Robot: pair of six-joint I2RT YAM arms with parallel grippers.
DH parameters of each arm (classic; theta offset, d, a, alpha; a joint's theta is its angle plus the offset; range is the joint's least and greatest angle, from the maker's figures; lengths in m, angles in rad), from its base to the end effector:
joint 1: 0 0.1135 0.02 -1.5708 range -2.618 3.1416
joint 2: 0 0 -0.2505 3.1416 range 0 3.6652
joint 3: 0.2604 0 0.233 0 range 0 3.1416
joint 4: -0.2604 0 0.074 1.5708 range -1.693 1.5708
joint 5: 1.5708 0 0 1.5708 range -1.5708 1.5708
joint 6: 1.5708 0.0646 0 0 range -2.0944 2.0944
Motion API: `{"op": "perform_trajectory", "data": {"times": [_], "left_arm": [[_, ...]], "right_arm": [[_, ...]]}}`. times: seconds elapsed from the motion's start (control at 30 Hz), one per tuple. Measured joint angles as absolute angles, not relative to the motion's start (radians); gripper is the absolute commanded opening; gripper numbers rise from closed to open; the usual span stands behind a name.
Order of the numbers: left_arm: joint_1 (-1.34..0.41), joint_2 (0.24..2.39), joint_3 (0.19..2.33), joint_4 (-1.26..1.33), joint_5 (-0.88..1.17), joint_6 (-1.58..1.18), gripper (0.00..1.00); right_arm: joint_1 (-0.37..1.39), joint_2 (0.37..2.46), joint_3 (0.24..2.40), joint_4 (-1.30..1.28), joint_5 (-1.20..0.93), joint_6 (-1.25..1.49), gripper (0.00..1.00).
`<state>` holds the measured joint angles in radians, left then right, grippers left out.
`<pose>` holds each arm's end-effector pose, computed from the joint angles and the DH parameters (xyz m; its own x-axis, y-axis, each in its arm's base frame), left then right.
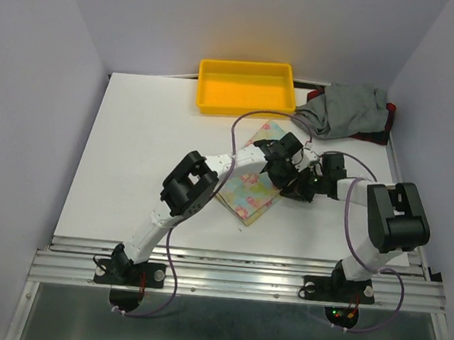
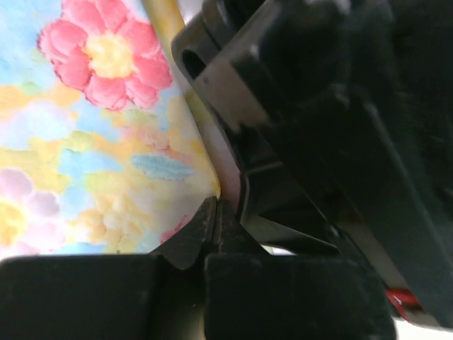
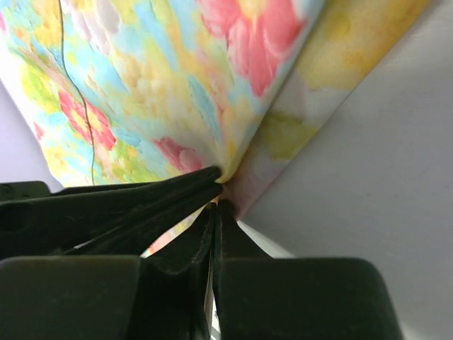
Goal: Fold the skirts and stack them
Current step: Fold the skirt
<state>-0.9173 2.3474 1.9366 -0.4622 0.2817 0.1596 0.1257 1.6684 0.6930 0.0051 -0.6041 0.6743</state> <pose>0.2978 -0.4185 0.1530 -0.3215 0.6709 -0.6682 0.9342 0.3399 -0.1082 0.2853 0.0730 0.1051 -0.9026 0.4039 -0.1488 0.1817 0.6710 0.7189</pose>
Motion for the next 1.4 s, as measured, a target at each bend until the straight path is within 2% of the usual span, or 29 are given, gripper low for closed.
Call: {"op": "perform_trajectory", "data": {"times": [0.27, 0.43, 0.57, 1.13, 1.23, 1.27, 1.4], "left_arm": [[-0.908, 2.349, 1.913, -0.414, 0.339, 0.155, 0.0], [-0.908, 2.34, 1.883, -0.354, 0.366, 0.148, 0.04], [-0.907, 2.326, 1.85, -0.332, 0.379, 0.147, 0.08], [-0.908, 2.272, 1.754, -0.3, 0.398, 0.161, 0.09], [-0.908, 2.261, 1.74, -0.305, 0.397, 0.179, 0.15], [-0.908, 2.257, 1.737, -0.307, 0.395, 0.186, 0.24], [-0.907, 2.212, 1.695, -0.332, 0.389, 0.214, 0.4]], "right_arm": [[0.098, 1.581, 0.753, -0.227, -0.564, 0.548, 0.01], [0.025, 1.49, 0.775, -0.314, -0.521, 0.519, 0.01], [-0.007, 1.488, 0.83, -0.305, -0.497, 0.518, 0.01], [-0.012, 1.709, 0.894, -0.102, -0.49, 0.524, 0.01], [-0.012, 1.735, 0.894, -0.092, -0.489, 0.519, 0.01], [-0.012, 1.739, 0.893, -0.093, -0.487, 0.514, 0.01], [-0.012, 1.745, 0.886, -0.097, -0.464, 0.485, 0.01]]}}
